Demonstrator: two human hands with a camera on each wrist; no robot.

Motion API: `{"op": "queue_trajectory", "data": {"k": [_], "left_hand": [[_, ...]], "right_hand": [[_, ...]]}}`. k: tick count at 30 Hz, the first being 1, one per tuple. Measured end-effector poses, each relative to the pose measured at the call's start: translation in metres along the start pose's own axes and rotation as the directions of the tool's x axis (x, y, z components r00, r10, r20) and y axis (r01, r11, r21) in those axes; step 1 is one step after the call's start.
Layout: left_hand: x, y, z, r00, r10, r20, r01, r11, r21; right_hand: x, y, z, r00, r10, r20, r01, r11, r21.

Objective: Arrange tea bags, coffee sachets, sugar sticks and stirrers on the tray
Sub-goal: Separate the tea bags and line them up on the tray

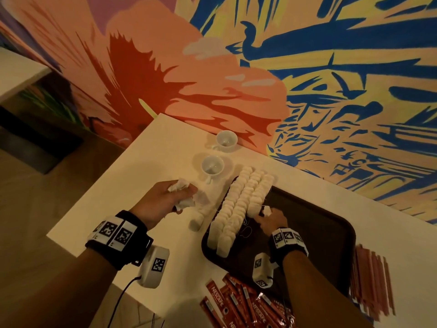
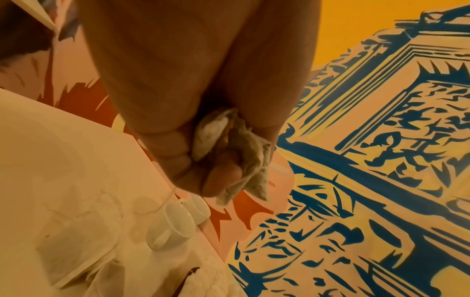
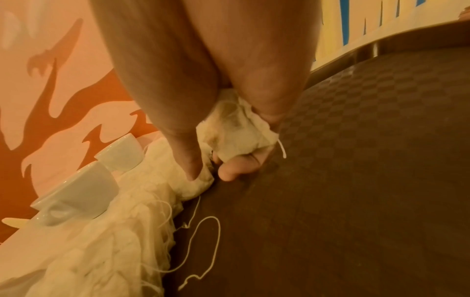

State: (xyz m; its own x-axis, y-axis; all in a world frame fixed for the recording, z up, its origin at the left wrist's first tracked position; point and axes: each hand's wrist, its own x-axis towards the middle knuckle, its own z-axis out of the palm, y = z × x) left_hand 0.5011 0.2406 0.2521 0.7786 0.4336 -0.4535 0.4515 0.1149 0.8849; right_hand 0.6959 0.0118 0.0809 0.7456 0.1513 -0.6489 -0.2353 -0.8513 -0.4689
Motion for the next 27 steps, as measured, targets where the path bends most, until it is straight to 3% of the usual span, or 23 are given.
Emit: {"op": "queue_trajectory", "data": {"k": [7, 11, 13, 18, 21, 27], "left_hand": [[-0.008, -0.003, -0.015, 0.994, -0.001, -0.106, 0.002, 1.0, 0.008], [0.0, -0.026, -0.023, 0.989, -0.035, -0.14, 0.059, 0.983, 0.176], [0.01, -0.044, -0.023, 0.985, -0.093, -0.142, 0.136, 0.934, 0.33], [0.041, -0.098, -0.012, 0.964, -0.228, -0.136, 0.264, 0.774, 0.576], [0.052, -0.113, 0.002, 0.949, -0.244, -0.2, 0.314, 0.664, 0.679], [0.067, -0.118, 0.026, 0.96, -0.203, -0.196, 0.273, 0.502, 0.821]], "right_hand": [[-0.007, -0.004, 0.002, 0.999, -0.046, 0.023, 0.046, 0.999, -0.004], [-0.023, -0.003, -0.008, 0.998, -0.06, -0.019, 0.06, 0.998, -0.015], [-0.032, -0.003, -0.012, 0.994, -0.107, -0.033, 0.105, 0.993, -0.046], [-0.062, -0.006, -0.008, 0.989, -0.146, 0.021, 0.137, 0.964, 0.227], [-0.08, -0.009, -0.003, 0.973, -0.213, 0.087, 0.18, 0.941, 0.288], [-0.11, -0.012, 0.0, 0.953, -0.248, 0.176, 0.191, 0.938, 0.288]]}}
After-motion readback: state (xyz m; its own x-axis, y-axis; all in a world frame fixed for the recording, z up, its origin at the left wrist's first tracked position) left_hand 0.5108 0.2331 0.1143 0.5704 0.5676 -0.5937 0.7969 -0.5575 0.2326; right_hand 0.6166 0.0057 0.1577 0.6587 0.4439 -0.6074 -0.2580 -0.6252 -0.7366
